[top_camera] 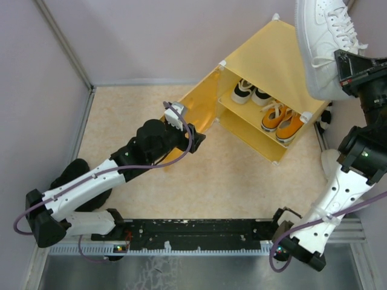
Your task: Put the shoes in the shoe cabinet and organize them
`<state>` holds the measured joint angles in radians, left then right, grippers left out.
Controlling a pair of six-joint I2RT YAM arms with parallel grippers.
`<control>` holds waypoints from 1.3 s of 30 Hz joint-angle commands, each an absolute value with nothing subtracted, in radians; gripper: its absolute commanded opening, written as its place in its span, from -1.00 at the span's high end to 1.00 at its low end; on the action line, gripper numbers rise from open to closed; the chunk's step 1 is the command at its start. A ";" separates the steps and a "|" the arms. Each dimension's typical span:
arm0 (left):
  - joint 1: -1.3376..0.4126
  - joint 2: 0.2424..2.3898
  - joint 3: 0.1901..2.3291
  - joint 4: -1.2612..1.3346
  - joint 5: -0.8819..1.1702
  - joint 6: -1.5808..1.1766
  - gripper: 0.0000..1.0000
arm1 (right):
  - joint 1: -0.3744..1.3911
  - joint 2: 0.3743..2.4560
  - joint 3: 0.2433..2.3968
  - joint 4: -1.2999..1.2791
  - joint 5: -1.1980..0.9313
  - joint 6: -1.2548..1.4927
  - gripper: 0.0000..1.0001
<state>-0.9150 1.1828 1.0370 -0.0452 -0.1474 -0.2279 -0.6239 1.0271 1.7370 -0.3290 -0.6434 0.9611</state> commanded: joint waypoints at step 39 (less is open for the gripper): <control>-0.876 1.198 1.155 -0.191 -0.513 -0.192 -0.47 | 0.119 0.880 1.274 -0.260 -0.502 0.723 1.00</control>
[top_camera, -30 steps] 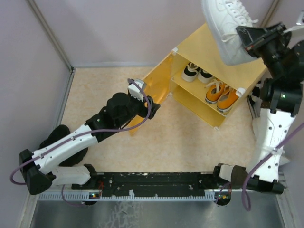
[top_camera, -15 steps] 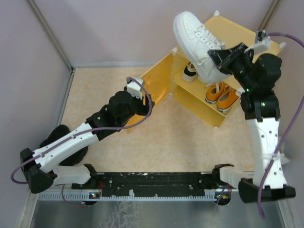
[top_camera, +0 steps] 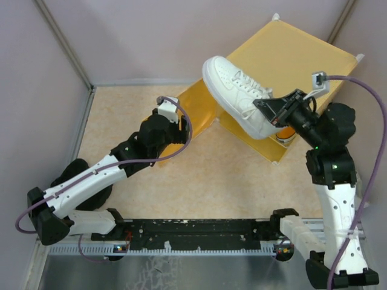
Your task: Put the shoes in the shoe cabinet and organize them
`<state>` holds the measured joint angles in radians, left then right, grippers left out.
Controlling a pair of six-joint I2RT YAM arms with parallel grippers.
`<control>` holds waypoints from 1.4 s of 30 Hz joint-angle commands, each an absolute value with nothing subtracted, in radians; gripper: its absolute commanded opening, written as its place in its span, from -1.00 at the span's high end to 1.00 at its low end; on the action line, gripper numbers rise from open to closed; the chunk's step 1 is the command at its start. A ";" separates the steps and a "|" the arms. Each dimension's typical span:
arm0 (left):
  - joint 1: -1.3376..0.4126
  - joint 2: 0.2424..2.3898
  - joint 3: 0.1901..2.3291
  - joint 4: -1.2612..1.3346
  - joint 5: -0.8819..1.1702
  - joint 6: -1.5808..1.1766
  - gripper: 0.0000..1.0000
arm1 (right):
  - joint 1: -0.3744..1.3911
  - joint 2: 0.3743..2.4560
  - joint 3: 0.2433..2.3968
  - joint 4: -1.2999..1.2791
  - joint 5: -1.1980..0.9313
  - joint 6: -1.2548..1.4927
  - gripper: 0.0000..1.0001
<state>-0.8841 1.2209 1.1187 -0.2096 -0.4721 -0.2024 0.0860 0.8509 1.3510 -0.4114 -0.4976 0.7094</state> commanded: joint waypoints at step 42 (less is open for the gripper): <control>-0.874 1.224 1.155 -0.186 -0.561 -0.163 -0.47 | 0.733 1.085 0.949 -0.331 0.277 0.537 -0.69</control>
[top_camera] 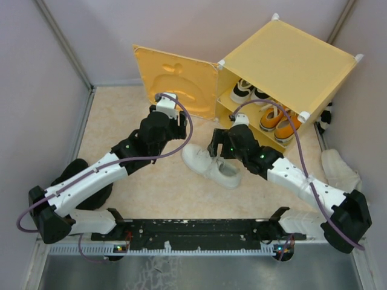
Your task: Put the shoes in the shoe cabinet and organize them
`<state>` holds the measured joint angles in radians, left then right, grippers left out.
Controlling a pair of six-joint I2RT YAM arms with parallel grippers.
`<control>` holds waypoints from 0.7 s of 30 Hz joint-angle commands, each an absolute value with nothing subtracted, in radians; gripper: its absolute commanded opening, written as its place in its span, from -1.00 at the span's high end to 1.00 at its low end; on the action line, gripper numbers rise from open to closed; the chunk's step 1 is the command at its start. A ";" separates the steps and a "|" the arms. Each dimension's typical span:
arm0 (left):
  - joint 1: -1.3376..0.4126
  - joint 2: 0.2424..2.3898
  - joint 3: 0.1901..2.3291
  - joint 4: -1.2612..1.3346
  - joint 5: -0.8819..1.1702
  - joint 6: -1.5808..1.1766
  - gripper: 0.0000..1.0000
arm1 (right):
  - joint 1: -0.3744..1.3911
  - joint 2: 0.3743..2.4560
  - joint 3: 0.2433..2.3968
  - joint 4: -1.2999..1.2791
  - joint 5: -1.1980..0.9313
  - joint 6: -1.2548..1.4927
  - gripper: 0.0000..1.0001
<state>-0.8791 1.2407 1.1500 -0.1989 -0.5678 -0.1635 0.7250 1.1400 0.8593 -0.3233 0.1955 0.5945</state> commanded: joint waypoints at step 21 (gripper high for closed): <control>-0.875 1.176 1.163 -0.203 -0.485 -0.192 -0.48 | 0.727 1.279 1.893 -0.577 1.097 -0.087 -0.81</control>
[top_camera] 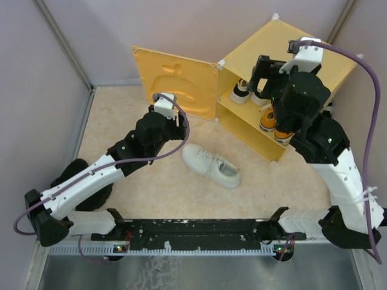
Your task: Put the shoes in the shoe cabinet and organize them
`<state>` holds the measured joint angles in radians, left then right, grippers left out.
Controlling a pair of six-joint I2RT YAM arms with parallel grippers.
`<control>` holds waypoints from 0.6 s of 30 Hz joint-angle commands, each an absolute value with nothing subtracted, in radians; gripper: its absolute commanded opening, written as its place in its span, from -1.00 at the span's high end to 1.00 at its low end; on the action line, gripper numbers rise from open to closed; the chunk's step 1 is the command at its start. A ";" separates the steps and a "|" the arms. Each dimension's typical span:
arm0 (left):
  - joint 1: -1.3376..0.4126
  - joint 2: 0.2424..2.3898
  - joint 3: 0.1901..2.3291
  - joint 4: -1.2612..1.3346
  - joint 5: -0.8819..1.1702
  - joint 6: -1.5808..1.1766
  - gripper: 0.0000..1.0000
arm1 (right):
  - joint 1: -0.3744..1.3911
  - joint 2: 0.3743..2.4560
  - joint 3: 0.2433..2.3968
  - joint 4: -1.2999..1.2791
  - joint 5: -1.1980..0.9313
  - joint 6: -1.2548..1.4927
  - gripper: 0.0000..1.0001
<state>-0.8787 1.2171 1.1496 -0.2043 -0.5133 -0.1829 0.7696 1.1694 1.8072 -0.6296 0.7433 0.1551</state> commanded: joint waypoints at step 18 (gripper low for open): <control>-0.875 1.174 1.164 -0.200 -0.403 -0.213 -0.48 | -0.210 1.146 1.562 -0.817 0.548 0.344 -0.79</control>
